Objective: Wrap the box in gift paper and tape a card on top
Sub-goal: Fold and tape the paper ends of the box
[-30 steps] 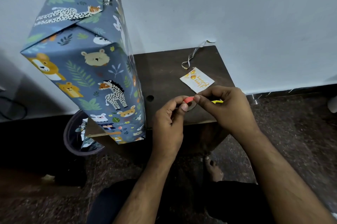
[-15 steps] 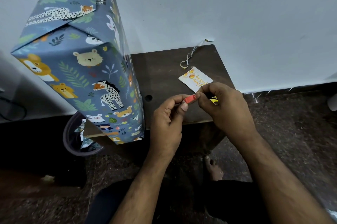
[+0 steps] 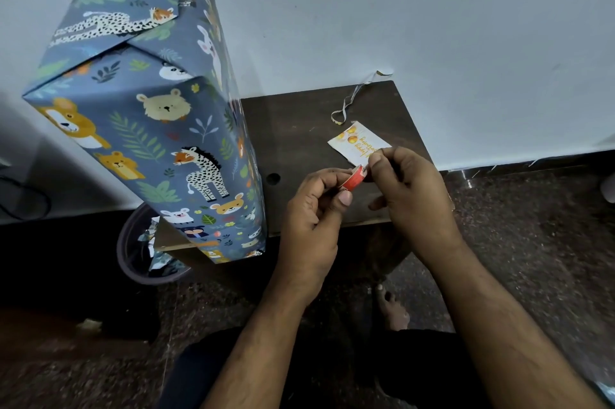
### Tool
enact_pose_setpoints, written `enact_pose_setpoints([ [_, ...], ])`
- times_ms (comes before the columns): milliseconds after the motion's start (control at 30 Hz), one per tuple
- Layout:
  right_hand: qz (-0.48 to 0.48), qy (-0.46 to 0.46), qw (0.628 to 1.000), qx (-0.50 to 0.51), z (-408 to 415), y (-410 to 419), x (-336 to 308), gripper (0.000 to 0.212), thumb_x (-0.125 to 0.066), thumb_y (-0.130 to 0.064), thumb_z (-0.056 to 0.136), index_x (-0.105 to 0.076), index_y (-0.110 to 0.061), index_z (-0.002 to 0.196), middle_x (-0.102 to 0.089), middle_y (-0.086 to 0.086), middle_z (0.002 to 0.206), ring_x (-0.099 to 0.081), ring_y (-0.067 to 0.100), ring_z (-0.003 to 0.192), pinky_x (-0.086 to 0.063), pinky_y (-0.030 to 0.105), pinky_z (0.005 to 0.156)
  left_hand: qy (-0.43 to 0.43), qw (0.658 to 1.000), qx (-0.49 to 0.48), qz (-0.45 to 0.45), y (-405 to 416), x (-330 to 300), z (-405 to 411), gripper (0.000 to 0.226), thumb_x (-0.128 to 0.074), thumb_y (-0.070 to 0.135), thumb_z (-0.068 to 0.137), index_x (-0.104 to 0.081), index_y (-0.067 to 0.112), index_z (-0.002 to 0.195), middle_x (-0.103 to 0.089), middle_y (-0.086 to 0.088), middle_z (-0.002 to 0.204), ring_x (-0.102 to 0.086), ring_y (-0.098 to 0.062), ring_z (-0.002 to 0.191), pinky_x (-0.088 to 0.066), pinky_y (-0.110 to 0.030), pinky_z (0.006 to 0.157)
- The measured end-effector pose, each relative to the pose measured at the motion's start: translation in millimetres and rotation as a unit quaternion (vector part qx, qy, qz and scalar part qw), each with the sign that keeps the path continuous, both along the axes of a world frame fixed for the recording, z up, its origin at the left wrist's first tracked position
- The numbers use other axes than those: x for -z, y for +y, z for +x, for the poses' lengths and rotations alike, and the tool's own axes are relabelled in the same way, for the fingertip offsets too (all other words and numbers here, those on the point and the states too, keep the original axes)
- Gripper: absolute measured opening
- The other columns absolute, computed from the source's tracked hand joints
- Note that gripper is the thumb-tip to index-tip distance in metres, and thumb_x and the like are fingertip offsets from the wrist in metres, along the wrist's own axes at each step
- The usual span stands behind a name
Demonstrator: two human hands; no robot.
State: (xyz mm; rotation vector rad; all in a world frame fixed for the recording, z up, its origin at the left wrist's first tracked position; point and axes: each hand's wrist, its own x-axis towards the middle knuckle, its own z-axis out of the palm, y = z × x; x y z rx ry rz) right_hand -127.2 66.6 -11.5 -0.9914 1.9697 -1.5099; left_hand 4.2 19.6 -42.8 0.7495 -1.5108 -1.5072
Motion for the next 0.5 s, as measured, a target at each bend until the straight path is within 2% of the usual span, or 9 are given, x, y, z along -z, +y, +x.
enact_pose_setpoints([
  [67, -0.005, -0.030, 1.000, -0.002, -1, 0, 2, 0.021, -0.055, -0.028, 0.104, -0.070, -0.015, 0.096, -0.075, 0.001, 0.089, -0.072, 0.015, 0.081, -0.057, 0.027, 0.058, 0.013, 1.000, 0.009, 0.024, 1, -2, 1, 0.016, -0.062, 0.008, 0.095, -0.069, 0.012, 0.109, -0.069, -0.009, 0.114, -0.064, -0.008, 0.105, -0.047, -0.019, 0.091],
  [133, -0.007, -0.036, 0.999, -0.004, -1, 0, 2, 0.021, -0.056, -0.027, 0.104, -0.071, -0.015, 0.095, -0.076, 0.000, 0.088, -0.073, 0.013, 0.081, -0.057, 0.026, 0.059, 0.021, 0.999, 0.014, 0.038, 2, -3, 1, 0.014, -0.065, 0.012, 0.095, -0.069, 0.007, 0.108, -0.069, -0.016, 0.115, -0.065, -0.011, 0.103, -0.049, -0.021, 0.090],
  [267, 0.004, 0.046, 0.999, -0.024, 2, 1, 0, 0.014, -0.061, -0.028, 0.101, -0.068, -0.023, 0.089, -0.073, -0.004, 0.077, -0.068, 0.009, 0.064, -0.050, 0.015, 0.055, 0.040, 0.998, -0.010, 0.052, 3, -5, 2, 0.025, -0.074, 0.026, 0.091, -0.068, 0.001, 0.093, -0.068, -0.020, 0.100, -0.065, -0.017, 0.093, -0.052, -0.029, 0.087],
  [333, 0.018, 0.088, 0.995, -0.042, 5, 1, 2, 0.013, -0.062, -0.029, 0.100, -0.067, -0.021, 0.090, -0.070, -0.003, 0.073, -0.067, 0.013, 0.062, -0.053, 0.025, 0.056, 0.031, 0.998, -0.031, 0.055, 2, -5, 2, 0.025, -0.077, 0.023, 0.091, -0.066, 0.000, 0.089, -0.068, -0.013, 0.088, -0.063, -0.015, 0.084, -0.051, -0.030, 0.081],
  [400, 0.024, 0.098, 0.994, -0.050, 5, 1, 3, 0.013, -0.063, -0.029, 0.099, -0.067, -0.022, 0.090, -0.070, -0.002, 0.073, -0.066, 0.016, 0.065, -0.057, 0.037, 0.064, 0.049, 0.995, -0.029, 0.084, 3, -7, 2, 0.017, -0.075, 0.008, 0.091, -0.062, -0.001, 0.097, -0.069, -0.004, 0.090, -0.066, -0.010, 0.084, -0.052, -0.025, 0.079],
  [500, 0.027, 0.096, 0.994, -0.052, 3, 1, 4, 0.013, -0.062, -0.031, 0.099, -0.067, -0.023, 0.090, -0.071, -0.007, 0.075, -0.067, 0.013, 0.067, -0.058, 0.039, 0.066, 0.065, 0.993, 0.010, 0.100, 2, -12, 4, 0.028, -0.069, -0.003, 0.091, -0.059, 0.002, 0.117, -0.073, 0.000, 0.103, -0.070, -0.007, 0.098, -0.053, -0.021, 0.085],
])
